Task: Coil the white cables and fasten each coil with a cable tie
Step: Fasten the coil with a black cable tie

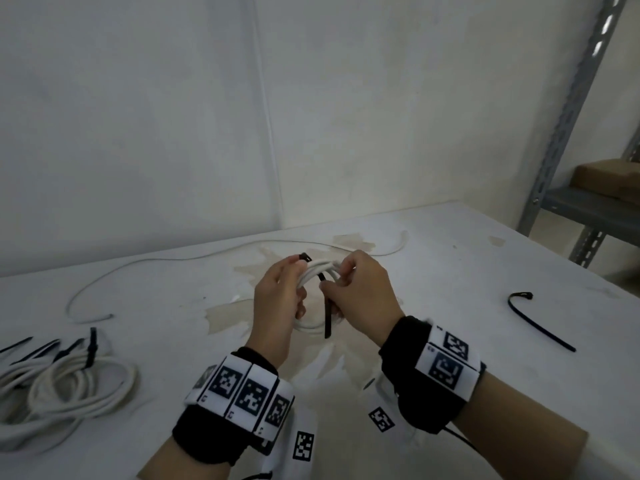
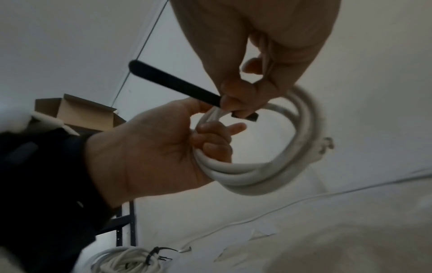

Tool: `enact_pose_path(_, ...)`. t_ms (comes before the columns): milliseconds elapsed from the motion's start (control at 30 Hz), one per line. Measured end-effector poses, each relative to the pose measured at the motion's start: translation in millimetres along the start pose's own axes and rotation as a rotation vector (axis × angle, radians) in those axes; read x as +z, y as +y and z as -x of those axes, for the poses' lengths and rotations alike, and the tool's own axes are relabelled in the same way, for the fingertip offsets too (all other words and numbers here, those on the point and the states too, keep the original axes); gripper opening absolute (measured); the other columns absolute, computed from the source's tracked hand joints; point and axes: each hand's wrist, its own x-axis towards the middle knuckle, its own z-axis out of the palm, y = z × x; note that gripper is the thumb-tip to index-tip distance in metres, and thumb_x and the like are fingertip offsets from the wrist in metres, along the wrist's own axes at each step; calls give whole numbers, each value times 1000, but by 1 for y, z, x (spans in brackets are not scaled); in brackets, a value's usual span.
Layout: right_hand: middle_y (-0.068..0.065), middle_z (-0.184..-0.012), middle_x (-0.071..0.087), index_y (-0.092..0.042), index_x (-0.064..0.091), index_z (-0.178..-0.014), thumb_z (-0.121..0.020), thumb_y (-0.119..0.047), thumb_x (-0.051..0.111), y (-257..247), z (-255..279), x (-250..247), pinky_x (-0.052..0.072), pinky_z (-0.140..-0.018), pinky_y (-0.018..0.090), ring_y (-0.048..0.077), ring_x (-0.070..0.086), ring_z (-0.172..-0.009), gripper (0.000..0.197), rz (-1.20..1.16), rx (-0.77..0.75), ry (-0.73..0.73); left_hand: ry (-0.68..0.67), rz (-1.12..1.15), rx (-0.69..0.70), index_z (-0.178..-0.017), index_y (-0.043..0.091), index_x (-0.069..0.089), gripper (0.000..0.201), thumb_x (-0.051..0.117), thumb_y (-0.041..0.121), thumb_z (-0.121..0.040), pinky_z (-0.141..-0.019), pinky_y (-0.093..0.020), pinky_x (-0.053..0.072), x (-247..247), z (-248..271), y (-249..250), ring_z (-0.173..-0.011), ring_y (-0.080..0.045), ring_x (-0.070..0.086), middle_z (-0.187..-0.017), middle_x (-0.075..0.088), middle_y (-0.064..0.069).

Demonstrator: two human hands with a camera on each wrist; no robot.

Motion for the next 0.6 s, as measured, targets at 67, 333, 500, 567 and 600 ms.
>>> enact_pose_path(67,6,-61,47,-16,36,-67,-79,-1,62,-5,3,7,35,-37,12,3,45,-33,33,-61,-44,-4,-36,-19,-11,-97,10,65,21,47,21,-93,-48,-23,33,-4,3,-1,-49,-9,37,-55,41,4)
enact_pose_path(333,5,-68,58,-17,47,-80,-86,2,58,-2,9,7,50,-54,19,8,61,-52,22,-215,-140,-200,-89,97,-9,-82,15,61,23,43,20,-95,-43,-20,30,-22,1,6,-42,-4,32,-47,35,10)
enact_pose_path(500,-4,-82,63,-13,66,-96,-86,12,48,2,17,7,47,-66,11,-4,63,-71,32,-154,-316,-355,-84,161,-20,-94,14,58,17,43,21,-95,-42,-17,33,-28,-2,8,-45,-5,35,-51,39,9)
enact_pose_path(567,-12,-84,63,-12,67,-102,-83,8,56,1,19,6,46,-72,10,-6,62,-77,30,-153,-383,-364,-88,167,-12,-89,15,56,15,43,21,-95,-43,-18,34,-30,-3,6,-51,-8,37,-60,41,4)
enact_pose_path(600,-15,-82,64,-17,68,-100,-83,3,59,-1,19,6,46,-73,10,-6,61,-78,28,-168,-400,-357,-98,173,-9,-89,15,56,15,43,20,-95,-43,-18,34,-30,-3,5,-52,-9,38,-62,41,2)
